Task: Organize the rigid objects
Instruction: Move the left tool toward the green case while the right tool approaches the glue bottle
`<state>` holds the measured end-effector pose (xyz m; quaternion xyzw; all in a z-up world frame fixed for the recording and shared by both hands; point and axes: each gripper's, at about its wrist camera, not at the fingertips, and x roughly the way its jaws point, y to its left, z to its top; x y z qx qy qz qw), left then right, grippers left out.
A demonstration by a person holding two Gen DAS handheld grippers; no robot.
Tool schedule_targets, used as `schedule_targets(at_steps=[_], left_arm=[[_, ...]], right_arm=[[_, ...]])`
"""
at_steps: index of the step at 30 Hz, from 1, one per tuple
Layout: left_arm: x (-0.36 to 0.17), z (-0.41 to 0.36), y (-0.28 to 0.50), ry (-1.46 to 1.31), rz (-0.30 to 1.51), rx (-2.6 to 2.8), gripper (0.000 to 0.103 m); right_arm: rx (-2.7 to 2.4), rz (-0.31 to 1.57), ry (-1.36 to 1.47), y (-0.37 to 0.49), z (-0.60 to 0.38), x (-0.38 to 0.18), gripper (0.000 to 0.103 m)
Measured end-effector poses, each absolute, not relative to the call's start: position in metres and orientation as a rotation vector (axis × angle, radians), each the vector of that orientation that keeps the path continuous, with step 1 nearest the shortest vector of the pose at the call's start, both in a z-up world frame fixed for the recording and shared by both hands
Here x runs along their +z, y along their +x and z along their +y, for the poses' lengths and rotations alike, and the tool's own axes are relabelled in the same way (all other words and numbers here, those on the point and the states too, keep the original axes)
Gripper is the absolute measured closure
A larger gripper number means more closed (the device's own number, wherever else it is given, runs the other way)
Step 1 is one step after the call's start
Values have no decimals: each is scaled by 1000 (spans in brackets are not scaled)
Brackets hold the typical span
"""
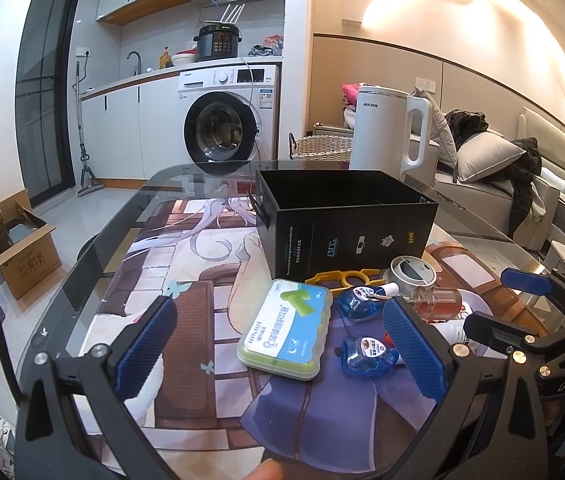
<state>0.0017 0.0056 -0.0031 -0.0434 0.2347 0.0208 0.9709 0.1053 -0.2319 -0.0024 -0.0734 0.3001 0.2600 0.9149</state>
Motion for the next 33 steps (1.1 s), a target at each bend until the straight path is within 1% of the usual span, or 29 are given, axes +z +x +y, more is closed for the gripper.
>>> schedule_targets(at_steps=[15, 33], left_arm=[[-4, 7, 1, -87, 478, 44, 0], [-12, 8, 11, -70, 510, 51, 0]], right_arm=[[529, 640, -166, 106, -229, -6, 0], [501, 744, -196, 117, -211, -23, 0]])
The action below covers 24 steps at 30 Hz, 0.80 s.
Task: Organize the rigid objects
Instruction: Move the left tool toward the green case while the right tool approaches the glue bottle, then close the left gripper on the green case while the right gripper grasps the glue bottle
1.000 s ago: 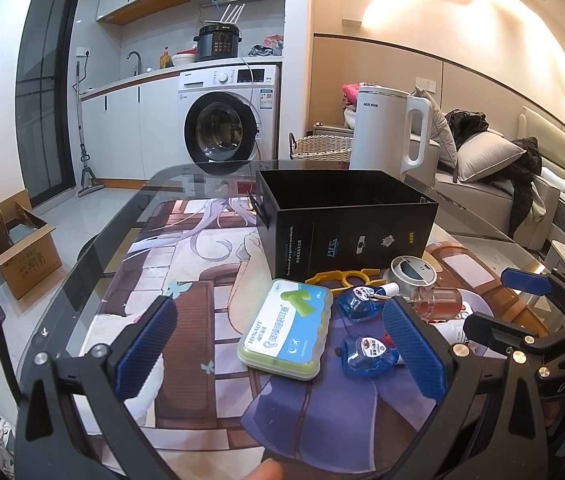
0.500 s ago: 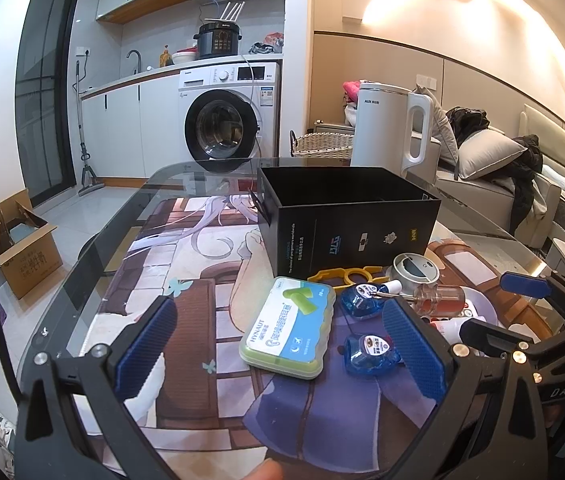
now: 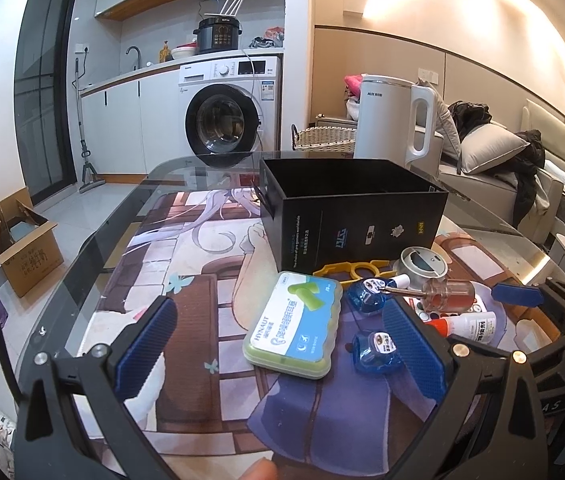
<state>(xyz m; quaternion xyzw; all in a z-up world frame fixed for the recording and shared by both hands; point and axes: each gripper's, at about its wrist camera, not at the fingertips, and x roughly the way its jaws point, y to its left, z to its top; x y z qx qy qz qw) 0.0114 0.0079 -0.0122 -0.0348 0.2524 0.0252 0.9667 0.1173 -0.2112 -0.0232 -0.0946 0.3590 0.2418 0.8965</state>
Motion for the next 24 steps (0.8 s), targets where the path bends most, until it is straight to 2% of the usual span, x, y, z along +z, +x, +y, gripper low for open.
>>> schedule_targets(at_steps=[24], left_arm=[[-20, 0, 19, -35, 575, 29, 0]], right_arm=[[414, 776, -223, 127, -268, -14, 0]])
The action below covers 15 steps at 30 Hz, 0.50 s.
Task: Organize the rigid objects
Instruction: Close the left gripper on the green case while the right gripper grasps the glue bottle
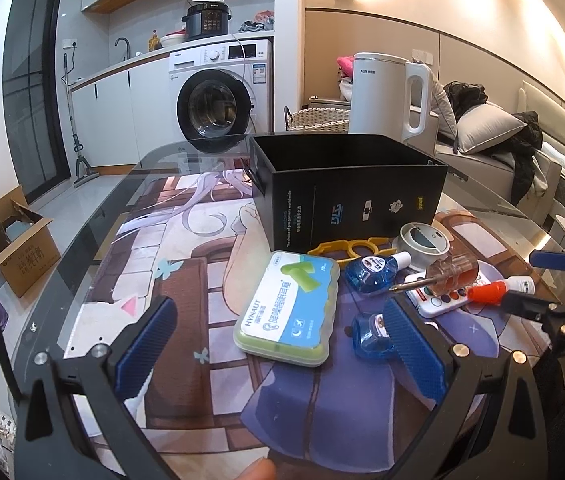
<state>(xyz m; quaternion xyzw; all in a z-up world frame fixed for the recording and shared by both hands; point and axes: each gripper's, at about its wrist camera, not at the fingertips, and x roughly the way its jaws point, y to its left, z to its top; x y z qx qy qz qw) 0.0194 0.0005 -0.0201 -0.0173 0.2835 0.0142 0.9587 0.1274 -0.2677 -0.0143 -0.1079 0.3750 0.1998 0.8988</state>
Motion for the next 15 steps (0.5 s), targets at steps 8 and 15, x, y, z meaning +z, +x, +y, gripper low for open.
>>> schedule_targets(at_steps=[8, 15], left_arm=[[-24, 0, 25, -16, 601, 37, 0], [-25, 1, 30, -20, 620, 37, 0]], right_arm=[[461, 806, -190, 123, -250, -18, 0], [402, 788, -176, 121, -233, -24, 0]])
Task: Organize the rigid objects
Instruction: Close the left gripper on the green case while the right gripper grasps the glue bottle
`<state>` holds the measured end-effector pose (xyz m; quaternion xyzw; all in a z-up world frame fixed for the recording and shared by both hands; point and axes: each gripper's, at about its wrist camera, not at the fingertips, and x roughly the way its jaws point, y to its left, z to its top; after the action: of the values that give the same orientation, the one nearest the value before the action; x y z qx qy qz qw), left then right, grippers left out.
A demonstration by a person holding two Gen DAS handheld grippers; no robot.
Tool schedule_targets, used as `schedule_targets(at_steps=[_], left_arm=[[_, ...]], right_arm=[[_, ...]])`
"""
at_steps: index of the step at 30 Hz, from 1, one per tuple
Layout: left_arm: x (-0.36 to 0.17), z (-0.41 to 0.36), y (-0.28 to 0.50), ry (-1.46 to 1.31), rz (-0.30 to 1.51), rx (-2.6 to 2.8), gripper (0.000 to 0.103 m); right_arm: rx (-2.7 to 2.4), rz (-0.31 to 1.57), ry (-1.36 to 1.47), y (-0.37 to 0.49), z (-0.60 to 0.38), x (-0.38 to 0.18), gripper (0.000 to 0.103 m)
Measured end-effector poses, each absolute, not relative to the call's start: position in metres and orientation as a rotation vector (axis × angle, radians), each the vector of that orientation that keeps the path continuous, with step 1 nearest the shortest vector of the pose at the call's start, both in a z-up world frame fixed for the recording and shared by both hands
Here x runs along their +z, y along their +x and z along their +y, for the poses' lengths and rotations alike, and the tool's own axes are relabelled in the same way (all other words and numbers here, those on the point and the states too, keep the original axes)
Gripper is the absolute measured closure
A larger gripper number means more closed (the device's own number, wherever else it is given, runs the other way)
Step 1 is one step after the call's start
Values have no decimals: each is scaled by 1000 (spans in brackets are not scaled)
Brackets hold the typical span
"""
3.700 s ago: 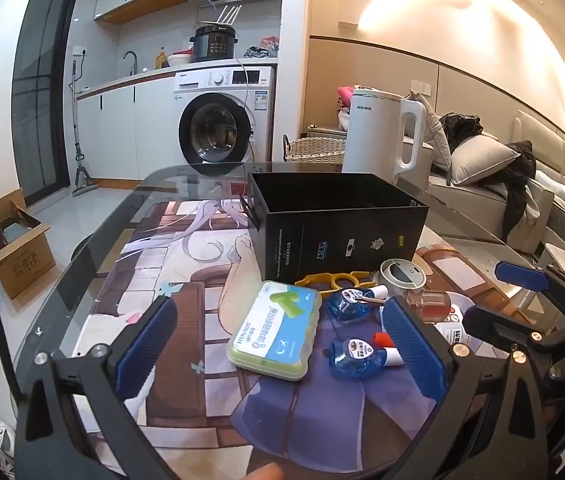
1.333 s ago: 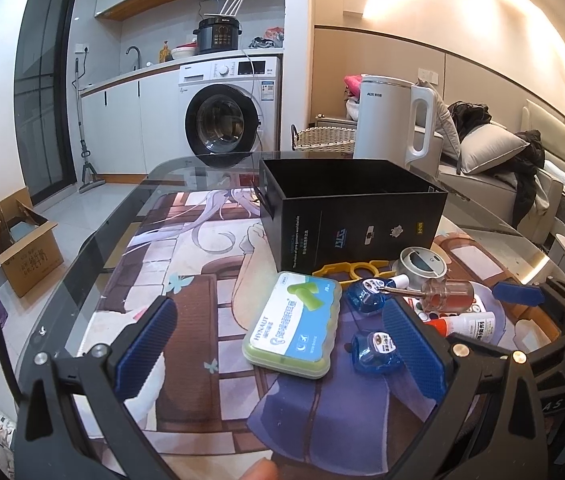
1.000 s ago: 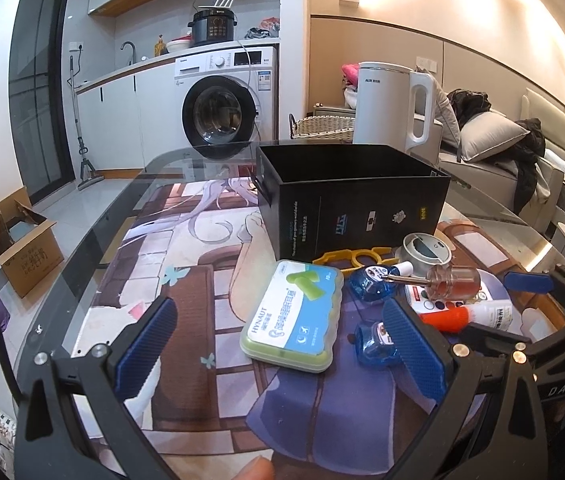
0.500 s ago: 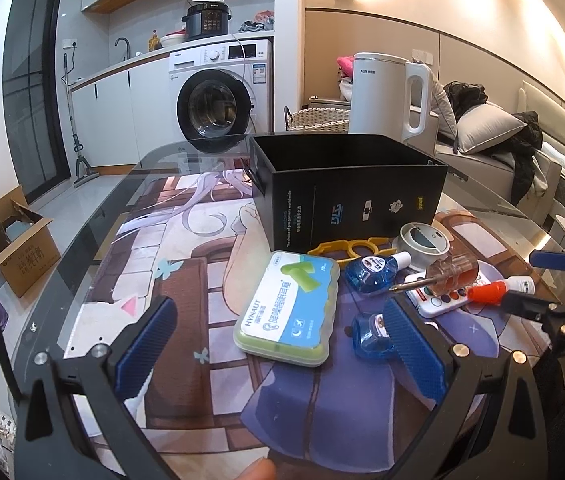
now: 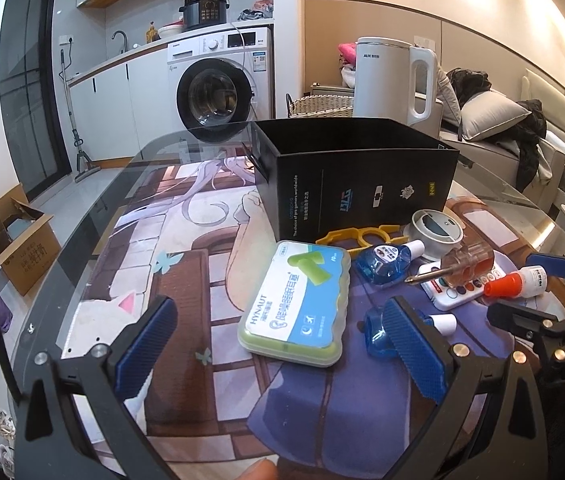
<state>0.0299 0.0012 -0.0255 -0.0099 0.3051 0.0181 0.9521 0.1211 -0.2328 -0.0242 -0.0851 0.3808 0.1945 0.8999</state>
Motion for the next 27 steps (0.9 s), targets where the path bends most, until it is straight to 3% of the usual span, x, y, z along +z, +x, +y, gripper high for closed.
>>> schedule_targets(at_steps=[27], left_arm=[[-28, 12, 43, -24, 666, 55, 0]], right_arm=[[275, 748, -159, 123, -254, -27, 1]])
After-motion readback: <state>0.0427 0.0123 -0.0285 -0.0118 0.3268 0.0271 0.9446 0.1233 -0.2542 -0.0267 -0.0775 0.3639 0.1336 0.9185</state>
